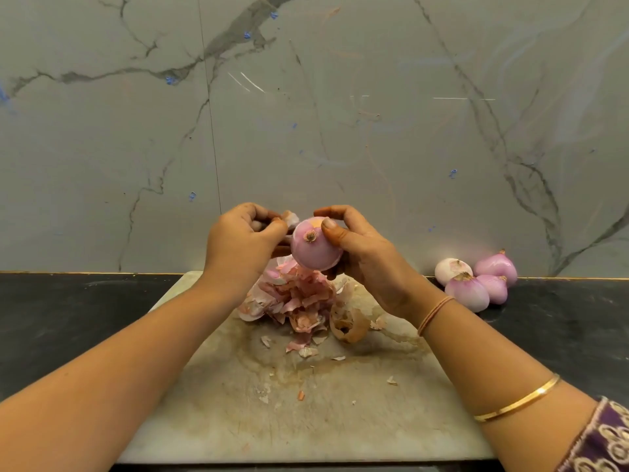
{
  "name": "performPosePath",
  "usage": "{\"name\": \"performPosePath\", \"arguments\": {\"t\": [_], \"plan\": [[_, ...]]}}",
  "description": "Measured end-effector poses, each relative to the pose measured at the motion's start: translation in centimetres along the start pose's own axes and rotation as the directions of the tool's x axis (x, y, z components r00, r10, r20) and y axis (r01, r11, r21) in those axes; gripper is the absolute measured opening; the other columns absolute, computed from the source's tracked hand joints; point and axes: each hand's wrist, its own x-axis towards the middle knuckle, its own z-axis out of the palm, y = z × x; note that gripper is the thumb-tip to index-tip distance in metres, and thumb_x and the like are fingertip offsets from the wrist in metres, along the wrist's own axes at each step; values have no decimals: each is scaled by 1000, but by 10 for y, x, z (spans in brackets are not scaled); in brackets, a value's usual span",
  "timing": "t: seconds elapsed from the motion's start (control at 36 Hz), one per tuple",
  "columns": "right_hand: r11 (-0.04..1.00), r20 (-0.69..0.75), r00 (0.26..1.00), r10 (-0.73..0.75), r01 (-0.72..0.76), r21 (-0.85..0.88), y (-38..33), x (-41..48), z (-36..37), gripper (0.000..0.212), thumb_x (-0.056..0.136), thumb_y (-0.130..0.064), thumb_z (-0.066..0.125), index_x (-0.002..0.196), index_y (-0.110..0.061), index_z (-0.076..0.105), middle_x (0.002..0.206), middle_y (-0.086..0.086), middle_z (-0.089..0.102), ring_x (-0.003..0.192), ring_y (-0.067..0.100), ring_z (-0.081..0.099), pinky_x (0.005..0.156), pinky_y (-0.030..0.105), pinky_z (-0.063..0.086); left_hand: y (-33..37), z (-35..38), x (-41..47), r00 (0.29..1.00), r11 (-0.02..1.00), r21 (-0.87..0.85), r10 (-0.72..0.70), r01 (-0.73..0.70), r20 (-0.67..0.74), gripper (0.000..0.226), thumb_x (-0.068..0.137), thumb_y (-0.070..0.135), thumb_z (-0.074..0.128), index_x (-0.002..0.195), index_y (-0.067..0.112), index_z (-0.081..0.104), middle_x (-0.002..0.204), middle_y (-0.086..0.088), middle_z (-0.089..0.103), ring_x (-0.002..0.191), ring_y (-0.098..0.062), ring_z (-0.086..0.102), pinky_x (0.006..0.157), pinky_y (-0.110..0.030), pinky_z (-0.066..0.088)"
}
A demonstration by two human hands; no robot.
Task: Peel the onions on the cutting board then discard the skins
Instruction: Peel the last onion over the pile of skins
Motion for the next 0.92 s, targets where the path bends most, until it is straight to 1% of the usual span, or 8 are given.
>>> {"name": "performPosePath", "arguments": {"t": [0.08,0.17,0.28,0.42,0.5,0.67,0.81,0.92], "plan": [[991,28,1000,-12,8,130,-5,-1,-2,20,100,-33,44,117,-22,46,116,10,52,82,23,61,61,24,51,-6,-9,9,996,996,-8,-88,88,-23,12,86,11,68,80,5,59,66,-7,68,54,-12,66,56,-26,57],[978,30,1000,-6,0,209,-7,-1,-4,20,102,-29,41,118,-18,46,117,16,52,73,26,62,61,26,51,-12,-16,14,995,985,139,-103,101,8,14,86,12,68,77,6,59,74,-14,70,59,-18,68,67,-37,59],[973,-17,999,41,-36,227,-2,0,-4,22,103,-23,39,120,-12,47,126,21,49,80,29,61,64,28,52,-9,-10,6,993,951,308,-32,-5,114,10,84,10,67,77,15,62,69,-5,70,64,-21,70,73,-46,59],[963,-44,996,83,-69,261,-1,2,-3,24,103,-18,37,120,-10,53,130,20,51,93,33,61,67,31,56,0,-8,-3,974,932,319,115,-173,194,27,84,6,62,75,32,66,69,7,70,64,-13,69,71,-41,59],[964,-73,993,93,-72,255,-1,4,-2,24,104,-17,36,119,-12,54,129,17,51,106,40,60,78,38,57,3,-7,-6,964,922,314,169,-228,206,23,87,16,63,73,34,67,72,12,70,71,-10,67,74,-38,58],[972,-86,992,96,-75,225,0,4,-1,24,104,-18,35,120,-12,52,129,18,50,113,42,58,86,44,55,2,-6,-7,933,894,321,225,-312,279,10,86,36,64,87,27,68,78,18,66,76,6,62,63,-8,47],[971,-74,992,101,-82,226,1,5,1,27,104,-19,38,125,-7,49,129,19,51,103,36,61,85,44,57,1,-6,-6,891,789,433,313,-436,328,39,76,60,43,85,27,63,76,19,61,74,-2,61,61,-15,47],[975,-70,993,93,-76,206,2,5,2,26,103,-21,41,123,-8,50,127,18,53,99,32,62,81,39,58,0,-6,-5,854,676,522,396,-520,338,43,73,58,31,76,24,58,69,11,57,65,-9,54,55,-21,42]]}}
